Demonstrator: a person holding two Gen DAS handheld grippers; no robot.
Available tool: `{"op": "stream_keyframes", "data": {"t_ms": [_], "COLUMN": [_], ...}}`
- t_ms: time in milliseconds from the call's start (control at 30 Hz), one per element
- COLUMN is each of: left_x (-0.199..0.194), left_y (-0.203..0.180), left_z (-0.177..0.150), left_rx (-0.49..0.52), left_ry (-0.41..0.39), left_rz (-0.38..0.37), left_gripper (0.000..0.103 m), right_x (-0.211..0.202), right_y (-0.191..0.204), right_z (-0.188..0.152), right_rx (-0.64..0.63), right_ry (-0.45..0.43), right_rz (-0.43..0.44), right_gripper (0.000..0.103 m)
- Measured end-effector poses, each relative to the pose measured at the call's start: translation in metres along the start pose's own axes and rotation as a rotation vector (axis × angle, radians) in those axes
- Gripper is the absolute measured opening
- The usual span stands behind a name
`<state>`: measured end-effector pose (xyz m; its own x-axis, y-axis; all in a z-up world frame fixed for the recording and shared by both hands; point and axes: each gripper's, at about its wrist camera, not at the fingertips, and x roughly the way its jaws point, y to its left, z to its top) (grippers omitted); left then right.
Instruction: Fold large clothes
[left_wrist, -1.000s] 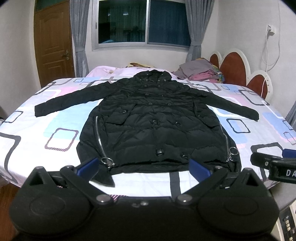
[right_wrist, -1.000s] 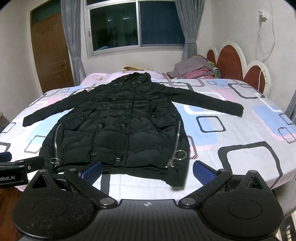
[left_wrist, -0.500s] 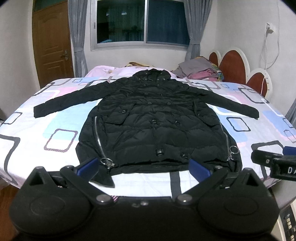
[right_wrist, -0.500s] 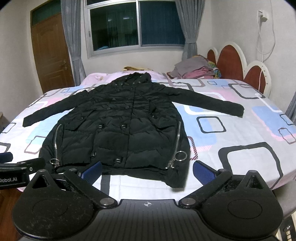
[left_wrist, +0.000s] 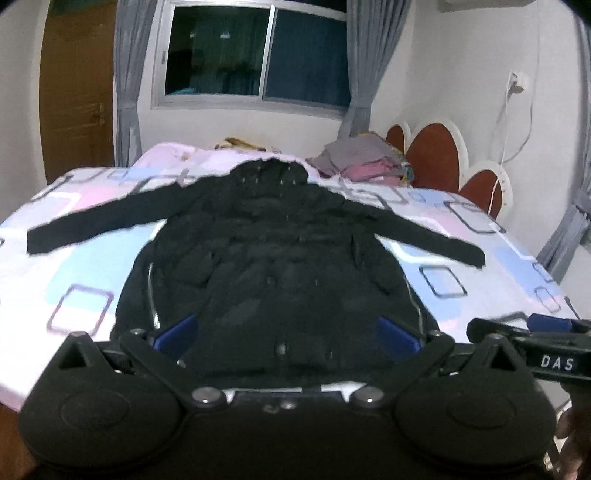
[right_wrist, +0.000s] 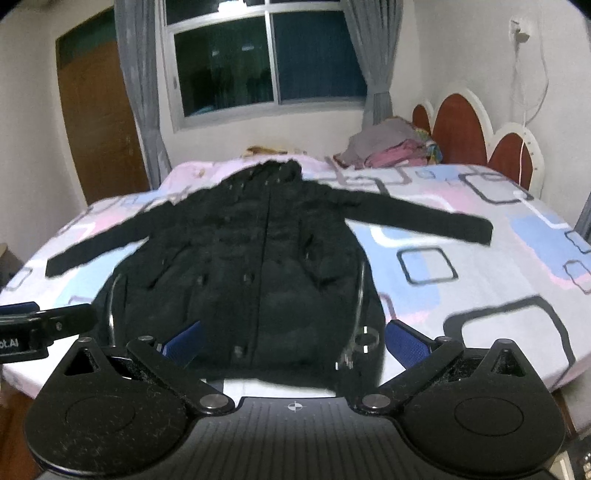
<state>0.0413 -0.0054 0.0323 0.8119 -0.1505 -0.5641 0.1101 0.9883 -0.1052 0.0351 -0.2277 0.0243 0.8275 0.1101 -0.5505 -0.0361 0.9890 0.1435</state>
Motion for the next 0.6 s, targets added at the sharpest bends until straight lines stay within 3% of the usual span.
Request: {"op": "stream_keyframes", "data": {"t_ms": [333,467,600], "left_x": [0.087,0.134,0.176], "left_y": [0.007,0.019,0.022], "left_z": [0.060,0.078,0.095], "left_rx": [-0.015,-0.035,-0.004], "left_ry": [0.017,0.041,0.055], "left_rz": [-0.062,-0.126,-0.142], "left_gripper": [0.103,0.103,0.098], "right_x": [0.066,0.102,0.128], "right_y": [-0.032,-0.061,-0.100], "right_z": [0.056,0.077,0.092], "right_rx": [0.104,0.197,0.308], "right_ry": [-0.056,-0.092,-0.125], "right_rz": [-0.049,-0.084,-0.141], "right_gripper": [0.103,0.103,0.102]}}
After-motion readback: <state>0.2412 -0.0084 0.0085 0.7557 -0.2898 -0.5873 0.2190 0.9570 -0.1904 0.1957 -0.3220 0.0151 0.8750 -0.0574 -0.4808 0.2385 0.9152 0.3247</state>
